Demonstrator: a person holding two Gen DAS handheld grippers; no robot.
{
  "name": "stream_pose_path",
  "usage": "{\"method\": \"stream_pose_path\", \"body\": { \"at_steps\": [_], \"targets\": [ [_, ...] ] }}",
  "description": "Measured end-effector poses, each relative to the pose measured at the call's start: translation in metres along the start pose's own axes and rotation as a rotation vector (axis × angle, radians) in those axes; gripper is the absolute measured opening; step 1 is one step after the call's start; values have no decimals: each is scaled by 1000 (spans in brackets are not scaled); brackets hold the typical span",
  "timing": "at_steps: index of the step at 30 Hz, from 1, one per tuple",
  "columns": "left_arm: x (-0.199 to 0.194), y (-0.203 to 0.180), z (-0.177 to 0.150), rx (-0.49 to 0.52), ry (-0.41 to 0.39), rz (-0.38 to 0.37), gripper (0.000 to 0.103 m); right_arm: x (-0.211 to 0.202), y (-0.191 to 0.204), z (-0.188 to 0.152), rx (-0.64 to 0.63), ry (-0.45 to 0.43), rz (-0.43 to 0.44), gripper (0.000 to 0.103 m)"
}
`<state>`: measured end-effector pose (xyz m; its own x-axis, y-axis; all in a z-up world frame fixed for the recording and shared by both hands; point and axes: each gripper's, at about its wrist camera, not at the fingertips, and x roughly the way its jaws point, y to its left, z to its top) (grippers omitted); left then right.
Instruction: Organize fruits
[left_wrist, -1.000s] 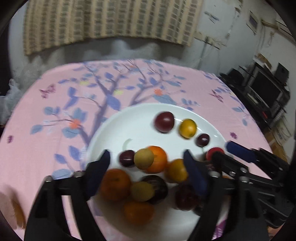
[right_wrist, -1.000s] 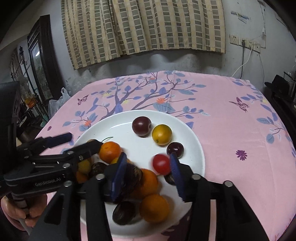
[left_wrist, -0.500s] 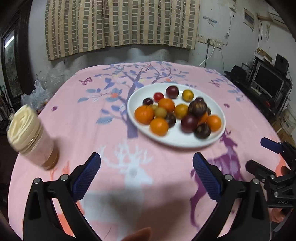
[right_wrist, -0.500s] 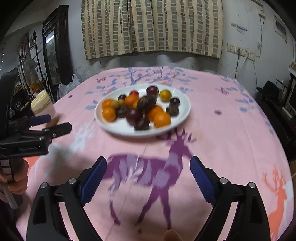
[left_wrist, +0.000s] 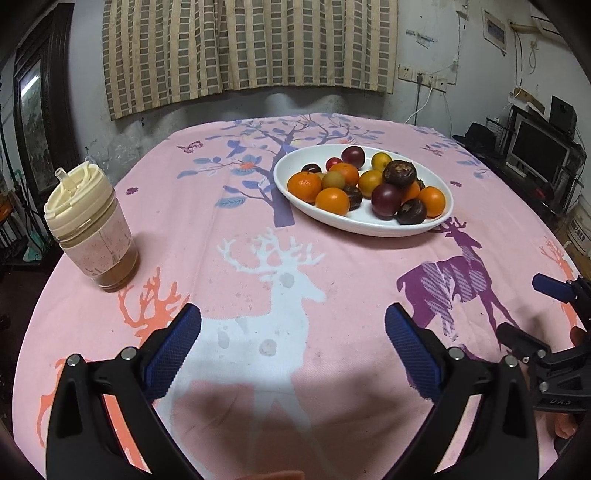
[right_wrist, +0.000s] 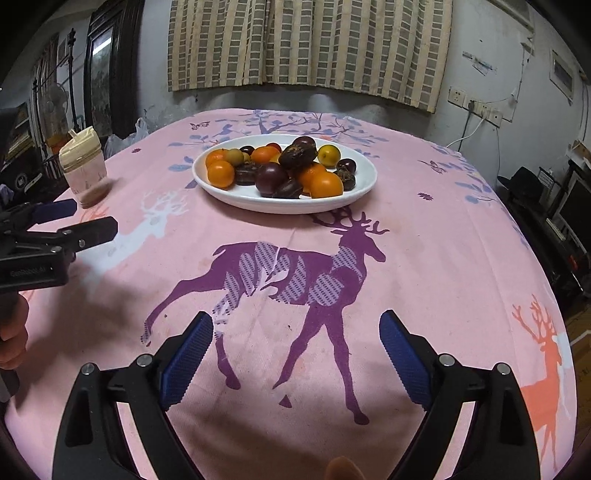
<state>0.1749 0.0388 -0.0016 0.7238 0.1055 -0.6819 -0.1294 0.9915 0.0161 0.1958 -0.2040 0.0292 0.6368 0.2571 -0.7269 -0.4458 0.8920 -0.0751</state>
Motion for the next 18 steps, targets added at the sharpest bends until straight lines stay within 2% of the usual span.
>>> {"method": "stream_pose_path", "body": {
  "at_steps": [18],
  "targets": [
    [-6,-13,-2,46,-13,-14,98,5,-6,1,8,16,-32,92]
  ]
}}
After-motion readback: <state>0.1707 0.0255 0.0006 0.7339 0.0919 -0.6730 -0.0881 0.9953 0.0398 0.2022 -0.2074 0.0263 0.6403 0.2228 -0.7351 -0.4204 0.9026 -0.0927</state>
